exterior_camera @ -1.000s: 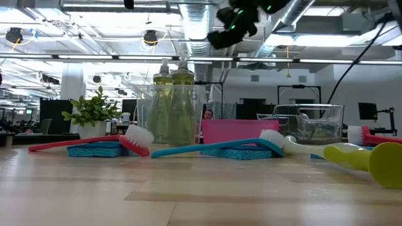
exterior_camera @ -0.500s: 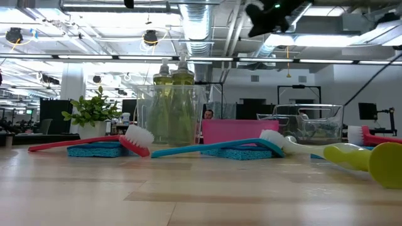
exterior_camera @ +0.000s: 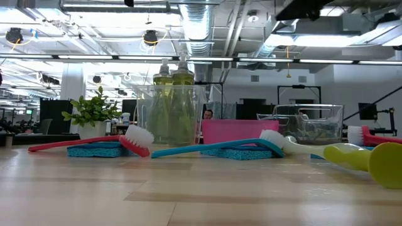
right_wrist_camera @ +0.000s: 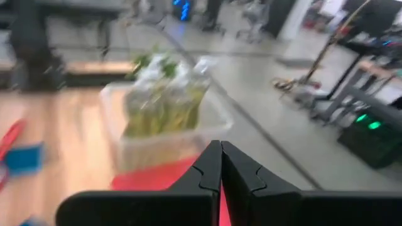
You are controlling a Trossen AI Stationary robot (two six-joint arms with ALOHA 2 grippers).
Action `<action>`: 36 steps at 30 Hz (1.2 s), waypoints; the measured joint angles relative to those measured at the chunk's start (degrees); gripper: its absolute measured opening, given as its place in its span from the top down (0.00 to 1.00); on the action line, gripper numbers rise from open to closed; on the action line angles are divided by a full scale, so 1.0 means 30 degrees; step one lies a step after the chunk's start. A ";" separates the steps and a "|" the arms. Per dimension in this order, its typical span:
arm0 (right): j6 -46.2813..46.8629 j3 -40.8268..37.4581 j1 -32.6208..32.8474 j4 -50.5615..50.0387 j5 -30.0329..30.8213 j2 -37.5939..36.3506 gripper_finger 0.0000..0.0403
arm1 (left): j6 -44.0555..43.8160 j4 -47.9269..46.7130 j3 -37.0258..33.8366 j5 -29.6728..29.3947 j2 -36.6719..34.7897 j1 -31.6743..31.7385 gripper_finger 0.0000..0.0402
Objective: Pick & Place Kitchen Sink Supplies
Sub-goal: Put the blue sponge into the red bin
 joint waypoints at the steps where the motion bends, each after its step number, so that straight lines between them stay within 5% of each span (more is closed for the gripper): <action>1: 0.0219 -0.0024 0.0227 -0.0844 -0.0006 -0.0370 1.00 | 0.0002 -0.0152 0.0000 -0.0007 0.0000 0.0090 0.92; 14: 0.3242 0.0065 0.3203 -0.5848 0.0040 -0.2791 1.00 | -0.0537 -0.0745 -0.0007 0.0004 0.0098 0.2086 0.89; 25: 0.5279 -0.0013 0.5482 -0.6247 0.0012 -0.1050 1.00 | -0.1156 -0.0740 -0.0015 0.0274 0.1296 0.1094 0.80; 36: 1.1251 0.0009 0.8037 -0.6243 0.0556 0.2731 1.00 | -0.0731 -0.2470 -0.0015 0.0750 0.1778 0.0345 0.73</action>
